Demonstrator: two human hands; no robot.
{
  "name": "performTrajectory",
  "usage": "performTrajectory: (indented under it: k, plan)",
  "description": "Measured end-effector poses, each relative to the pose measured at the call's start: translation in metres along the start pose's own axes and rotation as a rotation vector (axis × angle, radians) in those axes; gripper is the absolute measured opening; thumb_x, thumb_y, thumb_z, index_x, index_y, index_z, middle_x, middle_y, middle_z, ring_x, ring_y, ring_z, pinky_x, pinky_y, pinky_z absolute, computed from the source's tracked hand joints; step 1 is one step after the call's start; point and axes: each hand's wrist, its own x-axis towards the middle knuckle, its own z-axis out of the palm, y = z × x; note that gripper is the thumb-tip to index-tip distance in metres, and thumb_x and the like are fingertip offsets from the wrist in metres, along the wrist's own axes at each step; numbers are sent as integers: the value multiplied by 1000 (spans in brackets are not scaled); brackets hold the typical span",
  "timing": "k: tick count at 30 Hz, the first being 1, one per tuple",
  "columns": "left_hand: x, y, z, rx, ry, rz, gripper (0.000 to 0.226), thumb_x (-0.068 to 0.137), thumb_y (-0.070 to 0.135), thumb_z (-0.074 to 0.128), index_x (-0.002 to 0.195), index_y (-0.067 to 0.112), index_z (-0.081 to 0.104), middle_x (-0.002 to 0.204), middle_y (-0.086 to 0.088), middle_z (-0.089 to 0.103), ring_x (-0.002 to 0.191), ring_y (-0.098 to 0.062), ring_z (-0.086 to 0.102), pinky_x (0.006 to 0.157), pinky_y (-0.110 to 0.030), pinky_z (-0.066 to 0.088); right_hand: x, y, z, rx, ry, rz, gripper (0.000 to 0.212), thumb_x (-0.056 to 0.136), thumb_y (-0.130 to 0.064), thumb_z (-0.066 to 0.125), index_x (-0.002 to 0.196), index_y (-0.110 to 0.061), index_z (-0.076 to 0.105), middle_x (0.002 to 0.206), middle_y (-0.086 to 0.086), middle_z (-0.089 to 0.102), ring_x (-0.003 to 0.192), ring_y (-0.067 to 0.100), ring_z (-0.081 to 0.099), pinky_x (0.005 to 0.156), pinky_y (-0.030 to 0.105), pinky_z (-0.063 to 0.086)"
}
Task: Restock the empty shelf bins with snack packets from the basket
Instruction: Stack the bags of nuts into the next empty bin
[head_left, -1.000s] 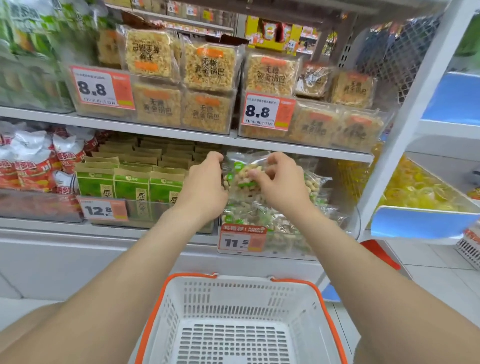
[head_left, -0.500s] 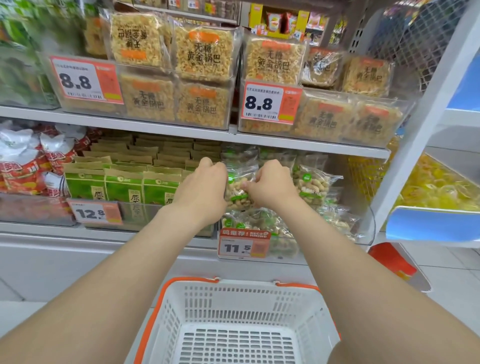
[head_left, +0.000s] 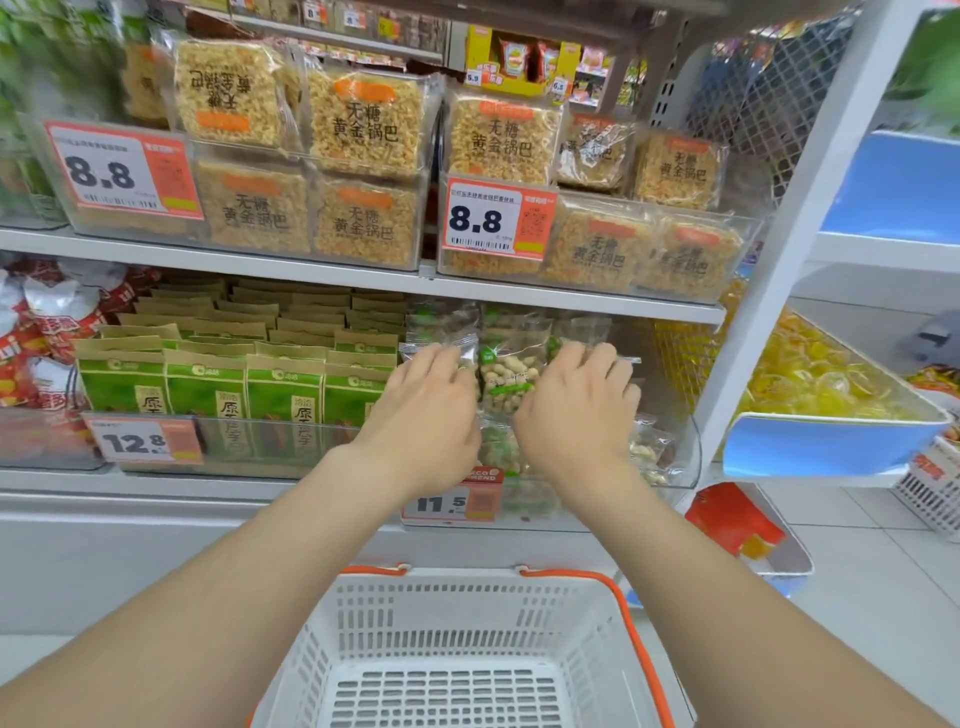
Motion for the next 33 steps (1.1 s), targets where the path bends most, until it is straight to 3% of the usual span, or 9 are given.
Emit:
performTrajectory:
  k: [4, 7, 9, 13, 17, 19, 23, 28, 33]
  plan:
    - [9, 11, 11, 10, -51, -81, 74, 107, 43, 39, 161, -1, 15, 172, -23, -3, 158, -43, -1, 128, -54, 14, 4, 31, 24, 18, -232, 4, 84, 94, -30, 59, 157, -5, 10, 164, 28, 1, 152, 52, 10, 121, 58, 26]
    - [18, 15, 21, 34, -69, -80, 88, 108, 53, 32, 163, 0, -11, 170, -24, -21, 158, -42, -15, 130, -53, 4, 19, 46, 42, 84, -243, -147, 81, 103, -30, 45, 165, -14, -5, 170, 19, -15, 156, 48, -10, 126, 60, 12]
    - [25, 18, 26, 32, -44, -91, 91, 107, 57, 30, 162, -1, -15, 170, -23, -22, 158, -40, -18, 130, -52, 1, 26, 51, 48, 130, -239, -165, 74, 103, -33, 40, 165, -22, 1, 171, 15, -7, 157, 47, -5, 126, 61, 13]
    - [38, 21, 34, 27, 21, -95, 92, 105, 62, 28, 164, 5, -14, 172, -18, -18, 159, -37, -19, 130, -52, -2, 34, 59, 51, 155, -191, -226, 74, 95, -39, 40, 163, -21, 15, 155, 19, 25, 138, 50, 34, 118, 57, 31]
    - [46, 23, 42, 58, 3, -53, 77, 104, 64, 22, 164, 36, -16, 174, -2, -18, 156, -45, -20, 126, -64, -6, 40, 67, 52, 189, -255, -280, 74, 99, -39, 51, 163, -24, 16, 149, 14, 24, 125, 49, 50, 105, 52, 46]
    - [46, 25, 44, 113, -21, -58, 76, 103, 62, 23, 163, 40, -17, 174, 3, -18, 154, -49, -22, 122, -71, -7, 39, 69, 51, 208, -253, -287, 71, 99, -40, 51, 161, -28, 19, 150, 13, 22, 119, 48, 55, 97, 52, 51]
    - [48, 32, 41, 193, -30, -83, 85, 96, 60, 33, 164, 38, -14, 174, 4, -18, 154, -52, -19, 116, -79, -8, 31, 68, 48, 232, 13, -213, 43, 95, -29, 56, 135, -19, 42, 133, 14, 36, 97, 46, 58, 80, 51, 53]
    - [48, 42, 38, 203, 75, 56, 92, 90, 42, 50, 166, 24, 2, 175, -3, -3, 160, -38, -3, 123, -69, 4, 34, 80, 52, 485, 97, 16, 49, 94, -35, 68, 124, -11, 38, 122, 12, 40, 95, 42, 56, 80, 52, 53]
    - [52, 46, 41, 157, 106, 175, 55, 96, 29, 53, 149, 24, 40, 174, -5, 5, 155, -34, 21, 123, -64, 17, 40, 93, 52, 688, -41, 79, 67, 92, -44, 76, 131, -15, 32, 113, 8, 61, 96, 30, 61, 79, 42, 51]
